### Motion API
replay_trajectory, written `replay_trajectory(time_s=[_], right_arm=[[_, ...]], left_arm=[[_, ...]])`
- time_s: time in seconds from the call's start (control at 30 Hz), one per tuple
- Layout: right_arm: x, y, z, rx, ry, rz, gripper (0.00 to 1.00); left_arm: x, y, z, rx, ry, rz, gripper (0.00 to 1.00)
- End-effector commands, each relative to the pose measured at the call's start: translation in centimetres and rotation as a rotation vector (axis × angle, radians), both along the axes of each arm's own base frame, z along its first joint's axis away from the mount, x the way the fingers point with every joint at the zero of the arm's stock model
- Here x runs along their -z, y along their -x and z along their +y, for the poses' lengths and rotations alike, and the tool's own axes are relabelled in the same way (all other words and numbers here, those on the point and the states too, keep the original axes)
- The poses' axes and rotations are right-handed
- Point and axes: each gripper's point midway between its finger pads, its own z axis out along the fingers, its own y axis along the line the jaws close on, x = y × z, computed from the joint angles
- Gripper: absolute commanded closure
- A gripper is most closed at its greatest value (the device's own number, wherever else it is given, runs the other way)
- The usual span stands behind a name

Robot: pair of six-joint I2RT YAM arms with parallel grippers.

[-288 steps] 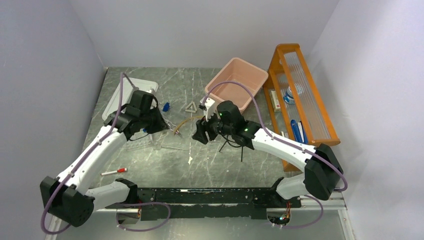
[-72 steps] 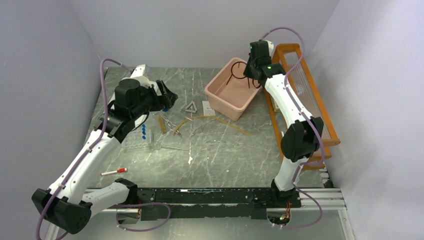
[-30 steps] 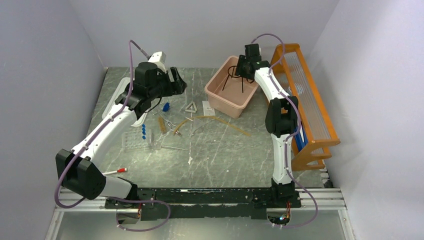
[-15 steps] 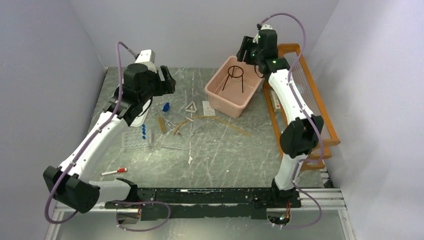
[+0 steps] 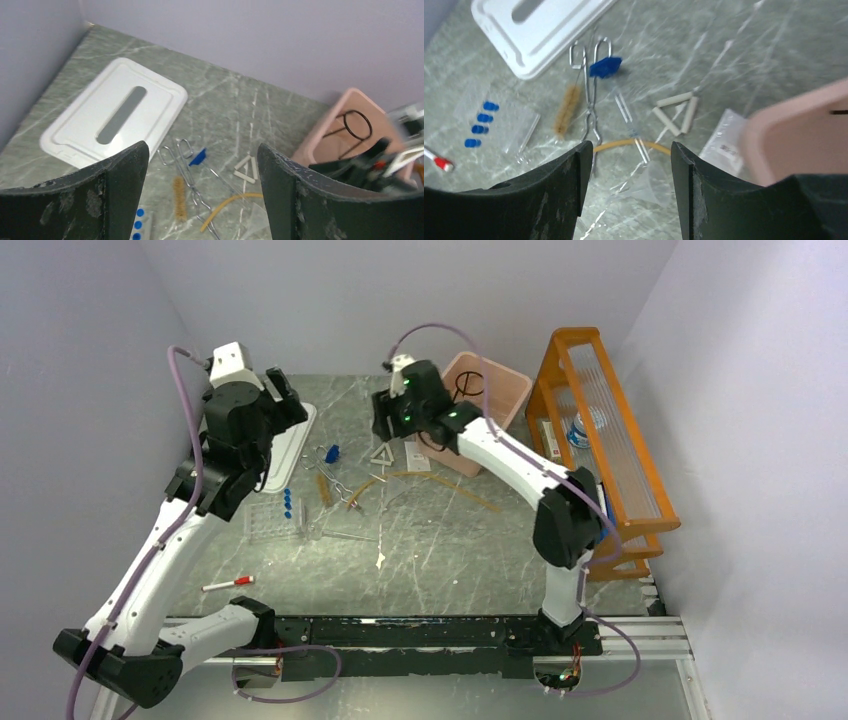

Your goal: Organize the chemistry lab equipment

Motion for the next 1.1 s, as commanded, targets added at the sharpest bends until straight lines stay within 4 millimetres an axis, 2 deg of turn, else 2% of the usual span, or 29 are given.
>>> replay_trajectory(time_s=[0.0,0.13,0.33,0.57,0.8,1.07], right_arm=[[5.6,1.5,4.3,-0.123,0.094,0.049,0.38],[9.2,1.7,6.8,-0.173,0.168,0.071,0.38],[13.1,1.3,9.4,-0.301,0.223,0.084,0.38],[17.3,2.1,10.6,-0.364,0.291,0.094,0.42],[18.7,1.0,11.0,-0.348,0.321,0.067,0.51],[20.3,-0.1,11.3,-0.368,0.39,0.004,0.55]], left_arm=[[-3.4,2.0,4.1,-0.177,-0.03,-0.078,0.16],[-5.1,3.2,4.8,-0.187,-0.012,-0.125,0.15],[-4.7,3.6,4.2,-0.146,-0.009,-0.095,0.15],[-4.0,3.8,3.8,-0.118,-0.008,-0.075,0.14],[-3.7,3.7,3.6,-0.106,-0.011,-0.061,0.14],[-3.3,3.7,3.3,-0.091,-0.016,-0.045,0.14]])
